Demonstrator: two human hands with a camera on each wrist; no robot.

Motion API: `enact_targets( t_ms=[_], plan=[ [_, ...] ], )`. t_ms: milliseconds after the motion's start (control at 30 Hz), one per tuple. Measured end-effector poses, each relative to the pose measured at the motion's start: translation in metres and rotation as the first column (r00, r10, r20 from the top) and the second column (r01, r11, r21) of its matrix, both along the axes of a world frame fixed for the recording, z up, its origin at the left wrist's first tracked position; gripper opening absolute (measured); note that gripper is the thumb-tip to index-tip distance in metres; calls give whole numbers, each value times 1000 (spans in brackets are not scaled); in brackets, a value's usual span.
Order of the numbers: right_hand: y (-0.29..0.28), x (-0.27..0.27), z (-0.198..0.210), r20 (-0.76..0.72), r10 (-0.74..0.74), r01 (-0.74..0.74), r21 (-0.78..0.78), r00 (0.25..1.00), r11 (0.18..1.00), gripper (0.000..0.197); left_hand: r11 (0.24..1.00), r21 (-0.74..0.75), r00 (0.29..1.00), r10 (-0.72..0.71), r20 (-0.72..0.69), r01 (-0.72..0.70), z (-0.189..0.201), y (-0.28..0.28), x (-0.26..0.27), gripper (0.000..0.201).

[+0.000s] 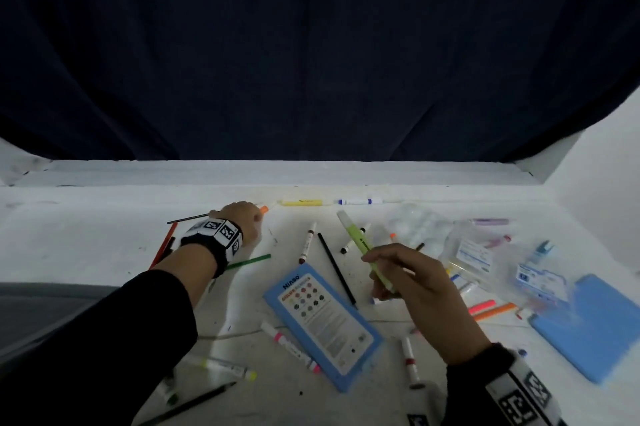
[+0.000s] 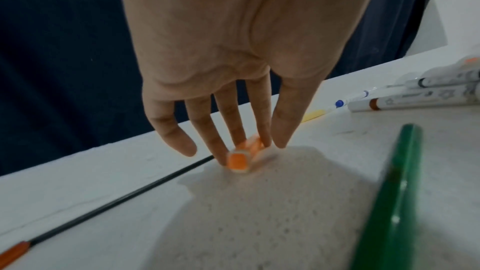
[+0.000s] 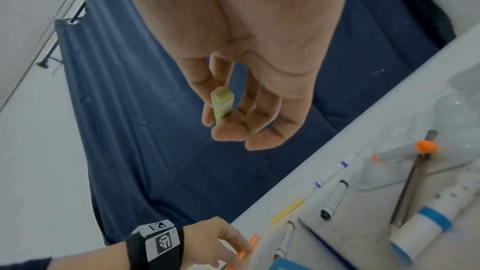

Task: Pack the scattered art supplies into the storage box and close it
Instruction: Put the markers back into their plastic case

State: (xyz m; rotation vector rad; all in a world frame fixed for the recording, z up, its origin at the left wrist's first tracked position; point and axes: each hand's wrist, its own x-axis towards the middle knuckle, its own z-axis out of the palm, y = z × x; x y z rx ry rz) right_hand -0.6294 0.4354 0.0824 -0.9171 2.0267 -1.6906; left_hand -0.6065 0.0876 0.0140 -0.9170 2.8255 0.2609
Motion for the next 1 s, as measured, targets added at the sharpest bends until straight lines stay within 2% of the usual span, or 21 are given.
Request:
enact_targets(
  t_ms=[100,200,333,400,500,567,600,733,767,900,1000],
  plan=[
    [2,11,5,147,-50,57,-41,988,998,25,997,81,995,-1,-100,9,8,3,10,28],
    [4,20,12,223,-31,44,-53,974,998,27,986,167,947,74,-313,-21,30,16,29,21],
    [12,28,9,218,-66,84,-76,974,994,24,967,256,777,172,-606,-14,69,53,75,21],
    [16,34,6,205,-92,115,-101,974,988,14,951,308,682,215,-699,16,85,76,104,20],
    [21,50,1,160,-76,96,-123,984,988,14,909,404,540,291,-790,100,97,109,154,20],
    [22,61,-1,135,-54,69,-114,989,991,17,865,477,459,364,-810,156,99,129,187,20],
    [23,67,-2,157,-40,60,-120,987,991,19,847,500,442,383,-811,183,99,139,203,19],
    [28,90,2,335,106,-42,-191,936,981,25,760,594,446,449,-774,265,90,177,258,19],
    [31,94,2,318,147,-96,-171,937,981,26,741,614,445,469,-763,271,86,185,270,20],
    [37,106,-11,94,241,-245,37,966,969,23,651,706,411,584,-700,278,67,206,300,22],
    [41,112,-29,-96,338,-309,232,936,922,31,621,740,379,640,-669,259,52,212,309,15]
  ],
)
